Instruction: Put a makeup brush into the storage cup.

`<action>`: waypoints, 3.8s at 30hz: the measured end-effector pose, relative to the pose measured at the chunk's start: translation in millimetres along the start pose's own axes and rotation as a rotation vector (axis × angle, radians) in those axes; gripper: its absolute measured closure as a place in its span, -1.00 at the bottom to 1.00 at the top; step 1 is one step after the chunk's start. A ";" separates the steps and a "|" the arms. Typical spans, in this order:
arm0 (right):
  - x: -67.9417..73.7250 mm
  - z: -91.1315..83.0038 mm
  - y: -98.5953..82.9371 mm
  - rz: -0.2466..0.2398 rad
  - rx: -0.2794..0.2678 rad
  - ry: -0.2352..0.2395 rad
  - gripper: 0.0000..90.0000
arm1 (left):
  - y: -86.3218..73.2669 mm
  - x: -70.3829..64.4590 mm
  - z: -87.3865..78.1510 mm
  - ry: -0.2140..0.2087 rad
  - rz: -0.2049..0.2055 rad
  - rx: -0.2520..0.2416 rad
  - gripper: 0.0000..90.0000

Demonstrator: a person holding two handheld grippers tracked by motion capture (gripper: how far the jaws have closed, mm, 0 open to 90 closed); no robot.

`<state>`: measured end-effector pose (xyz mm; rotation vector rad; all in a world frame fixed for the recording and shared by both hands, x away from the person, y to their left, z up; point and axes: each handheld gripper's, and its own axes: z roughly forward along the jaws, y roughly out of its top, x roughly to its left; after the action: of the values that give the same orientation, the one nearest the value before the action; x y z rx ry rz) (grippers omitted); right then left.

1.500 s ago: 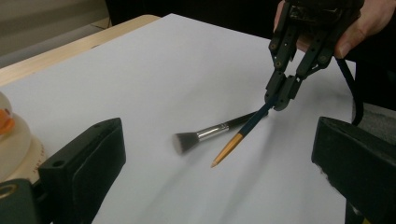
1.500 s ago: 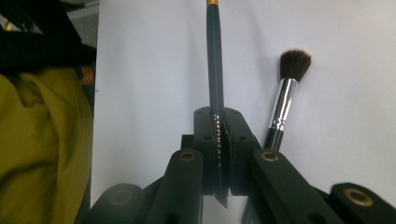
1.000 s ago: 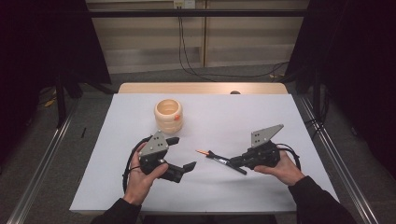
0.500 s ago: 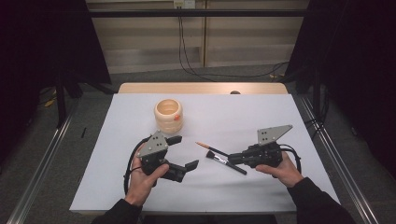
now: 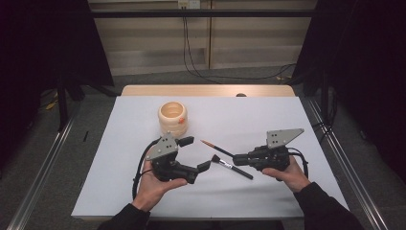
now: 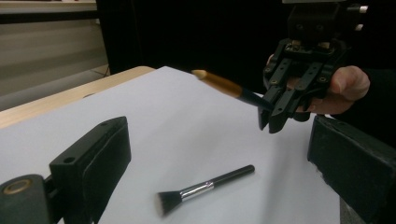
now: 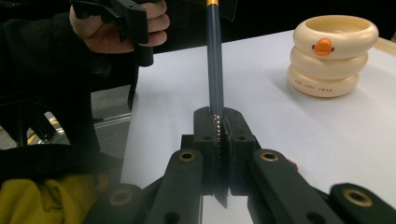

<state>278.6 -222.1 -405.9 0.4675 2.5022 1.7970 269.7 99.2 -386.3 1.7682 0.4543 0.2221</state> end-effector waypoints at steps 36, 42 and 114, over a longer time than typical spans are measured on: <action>1.3 3.1 1.4 -0.031 -0.008 0.016 0.89 | 9.3 -2.4 21.4 -0.112 -0.091 -0.064 0.55; 2.5 6.0 1.3 -0.036 -0.004 0.032 0.89 | 11.9 -3.7 20.0 -0.140 -0.099 -0.071 0.61; 7.6 5.5 1.4 -0.007 -0.036 -0.285 -0.97 | 25.4 6.9 7.8 -0.070 -0.115 0.008 0.87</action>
<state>272.8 -214.7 -405.3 0.6606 2.2729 1.6367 283.5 90.4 -364.3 1.7458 0.5053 0.0768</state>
